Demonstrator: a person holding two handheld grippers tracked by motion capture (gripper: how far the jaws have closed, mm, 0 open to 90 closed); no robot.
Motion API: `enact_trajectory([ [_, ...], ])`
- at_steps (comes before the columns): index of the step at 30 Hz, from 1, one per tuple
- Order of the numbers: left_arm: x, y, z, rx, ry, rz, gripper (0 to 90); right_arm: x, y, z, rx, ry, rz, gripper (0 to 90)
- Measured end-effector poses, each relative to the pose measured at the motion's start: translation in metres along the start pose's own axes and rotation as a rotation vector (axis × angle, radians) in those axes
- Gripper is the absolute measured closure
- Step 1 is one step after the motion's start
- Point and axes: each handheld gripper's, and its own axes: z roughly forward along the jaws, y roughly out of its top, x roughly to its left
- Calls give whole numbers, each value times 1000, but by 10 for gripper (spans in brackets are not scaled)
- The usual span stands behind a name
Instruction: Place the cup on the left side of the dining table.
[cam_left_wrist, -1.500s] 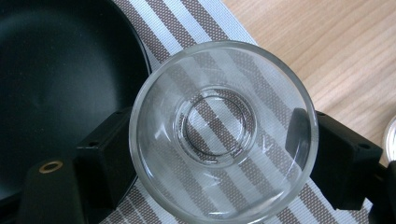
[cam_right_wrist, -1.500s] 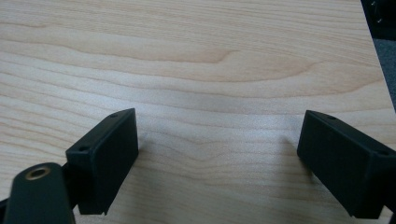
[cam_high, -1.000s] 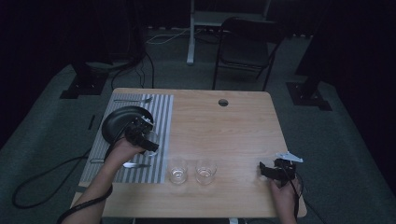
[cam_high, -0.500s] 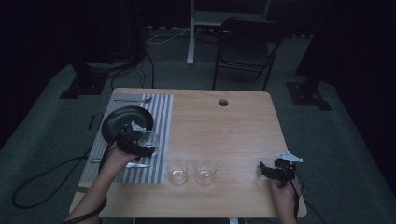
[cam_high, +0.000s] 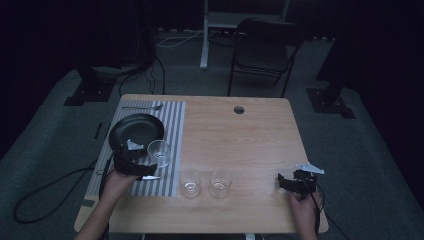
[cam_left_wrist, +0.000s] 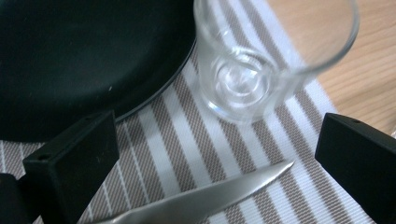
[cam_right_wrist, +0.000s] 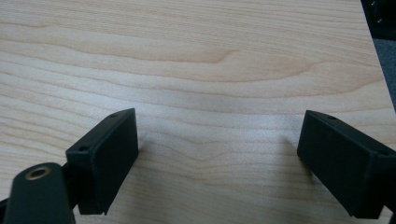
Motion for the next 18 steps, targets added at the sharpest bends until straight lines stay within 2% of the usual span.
enact_trajectory([
  [2,2,-6,1,17,-19,-10,2,0,0,0,0,0,0,120],
  [6,8,-20,1,6,-17,-45,2,0,0,0,0,0,0,120],
  [8,8,-25,0,2,-11,-45,2,0,0,0,0,0,0,120],
  [10,9,-35,0,-4,25,-38,2,0,0,0,0,0,0,120],
  [14,12,-47,0,-5,9,-69,2,0,0,0,0,0,0,120],
  [18,14,-56,-2,-25,27,-86,2,0,0,0,1,0,1,121],
])
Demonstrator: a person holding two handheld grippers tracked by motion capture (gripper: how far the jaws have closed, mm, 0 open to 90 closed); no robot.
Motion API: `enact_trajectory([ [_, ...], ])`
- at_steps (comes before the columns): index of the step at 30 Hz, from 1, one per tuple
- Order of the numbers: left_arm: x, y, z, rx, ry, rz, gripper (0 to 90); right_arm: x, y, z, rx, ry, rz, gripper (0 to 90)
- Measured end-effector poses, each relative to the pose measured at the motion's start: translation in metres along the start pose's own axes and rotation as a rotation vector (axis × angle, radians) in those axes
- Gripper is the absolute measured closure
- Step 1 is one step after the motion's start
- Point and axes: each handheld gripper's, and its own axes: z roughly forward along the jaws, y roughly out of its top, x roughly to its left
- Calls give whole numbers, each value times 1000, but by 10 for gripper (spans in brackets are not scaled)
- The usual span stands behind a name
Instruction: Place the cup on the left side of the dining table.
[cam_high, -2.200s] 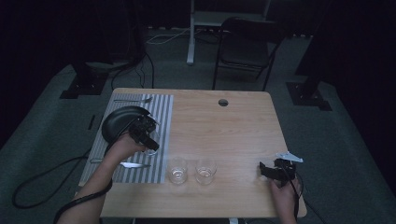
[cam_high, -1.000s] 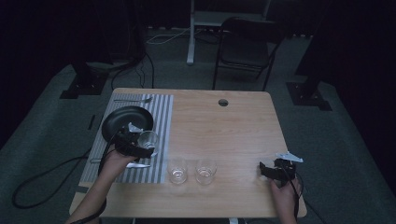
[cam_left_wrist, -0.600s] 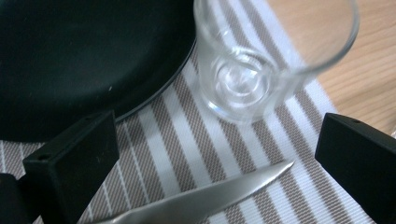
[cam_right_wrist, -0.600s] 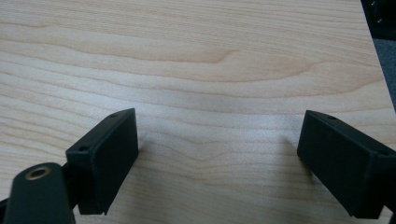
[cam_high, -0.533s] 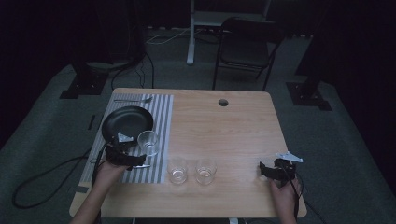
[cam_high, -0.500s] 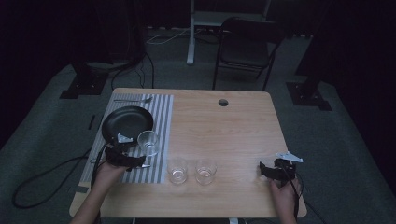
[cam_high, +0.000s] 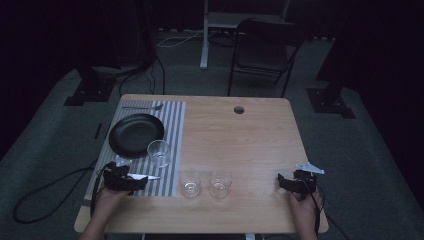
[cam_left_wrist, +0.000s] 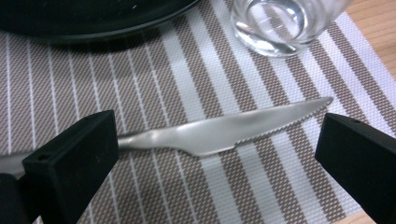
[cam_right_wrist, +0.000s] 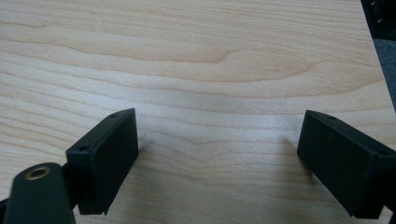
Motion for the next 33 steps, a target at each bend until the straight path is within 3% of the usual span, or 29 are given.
enact_trajectory([
  [2,1,-5,-1,-13,22,-9,2,0,0,0,0,0,0,121],
  [4,3,-10,0,-8,13,-22,2,0,0,0,1,0,0,121],
  [8,6,-19,1,3,36,-28,2,0,0,0,1,0,0,120],
  [16,14,-32,-1,-17,64,-63,2,0,0,0,1,0,0,120],
  [19,18,-36,-3,-29,70,-59,2,0,0,0,1,0,0,121],
  [29,32,-46,-7,-36,113,-104,2,0,0,0,1,0,0,121],
  [33,34,-49,-7,-38,131,-101,1,0,0,0,1,0,1,121],
])
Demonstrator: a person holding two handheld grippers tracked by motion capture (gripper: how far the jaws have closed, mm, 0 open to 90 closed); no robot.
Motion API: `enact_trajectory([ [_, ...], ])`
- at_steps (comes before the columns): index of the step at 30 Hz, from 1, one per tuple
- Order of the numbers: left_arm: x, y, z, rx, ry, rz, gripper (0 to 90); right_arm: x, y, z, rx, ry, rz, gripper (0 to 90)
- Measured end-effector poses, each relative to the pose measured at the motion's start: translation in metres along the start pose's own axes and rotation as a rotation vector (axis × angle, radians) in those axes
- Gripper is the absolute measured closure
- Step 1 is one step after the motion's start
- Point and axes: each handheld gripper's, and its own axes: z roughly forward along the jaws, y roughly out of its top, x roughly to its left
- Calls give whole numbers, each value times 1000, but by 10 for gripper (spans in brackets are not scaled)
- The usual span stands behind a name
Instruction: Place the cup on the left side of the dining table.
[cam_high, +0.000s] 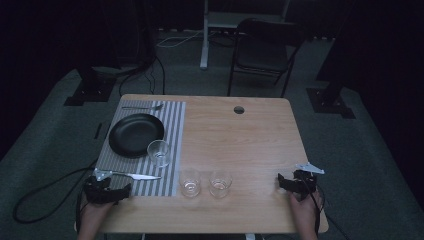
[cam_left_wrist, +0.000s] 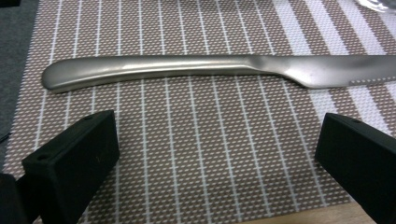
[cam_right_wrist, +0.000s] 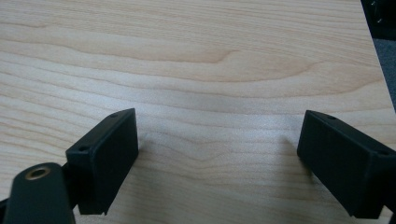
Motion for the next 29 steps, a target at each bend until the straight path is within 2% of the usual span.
enact_trajectory([
  [4,1,-2,-1,0,16,-3,1,0,0,0,0,0,0,120],
  [11,-1,-6,0,-39,29,-18,0,0,0,0,0,0,0,120],
  [29,0,-7,-1,-40,28,-16,1,0,0,0,0,0,0,120],
])
